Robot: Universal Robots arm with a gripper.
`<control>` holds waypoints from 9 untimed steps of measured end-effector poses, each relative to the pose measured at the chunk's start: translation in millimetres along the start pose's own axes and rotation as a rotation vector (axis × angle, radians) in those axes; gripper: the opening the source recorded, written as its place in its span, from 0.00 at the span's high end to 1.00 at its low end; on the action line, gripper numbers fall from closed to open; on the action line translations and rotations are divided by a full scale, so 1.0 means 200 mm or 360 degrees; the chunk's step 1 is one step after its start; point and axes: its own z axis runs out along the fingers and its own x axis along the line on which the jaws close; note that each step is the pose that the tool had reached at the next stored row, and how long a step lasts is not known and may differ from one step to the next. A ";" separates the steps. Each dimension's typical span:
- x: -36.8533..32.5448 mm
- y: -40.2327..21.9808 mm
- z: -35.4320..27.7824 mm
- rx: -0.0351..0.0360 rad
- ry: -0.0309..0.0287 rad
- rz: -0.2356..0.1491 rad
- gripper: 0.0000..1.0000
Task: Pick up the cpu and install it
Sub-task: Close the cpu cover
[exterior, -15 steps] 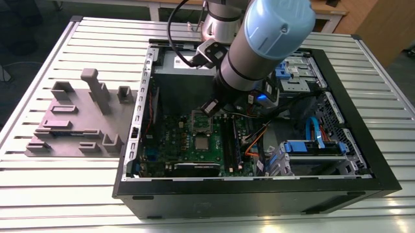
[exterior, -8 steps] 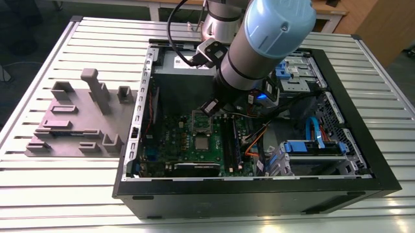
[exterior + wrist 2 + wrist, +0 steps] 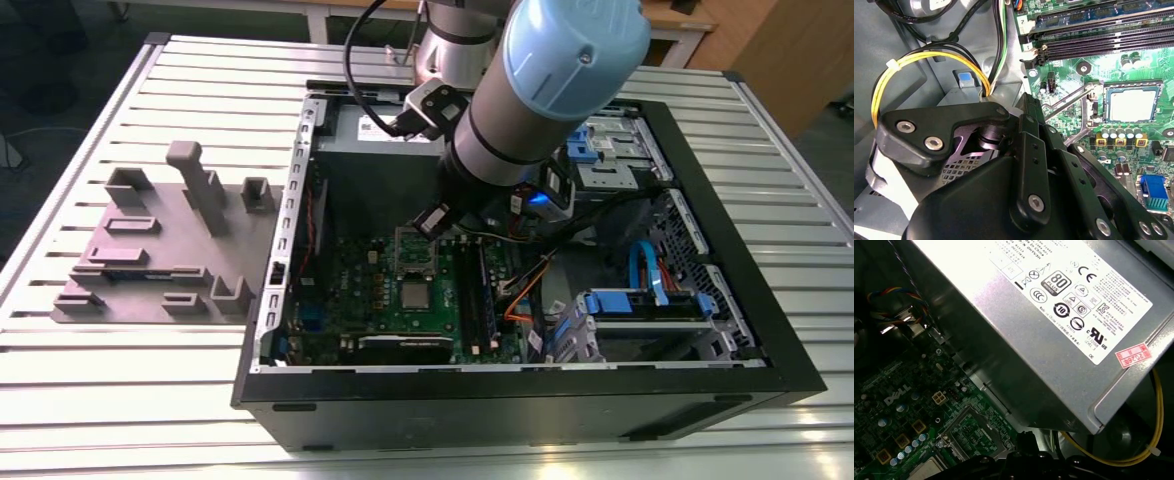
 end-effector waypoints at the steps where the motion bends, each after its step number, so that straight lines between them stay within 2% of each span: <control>1: 0.000 0.000 0.000 0.0000 0.00001 0.0000 0.90; 9: -0.002 0.006 -0.019 0.0004 0.00047 0.0000 0.90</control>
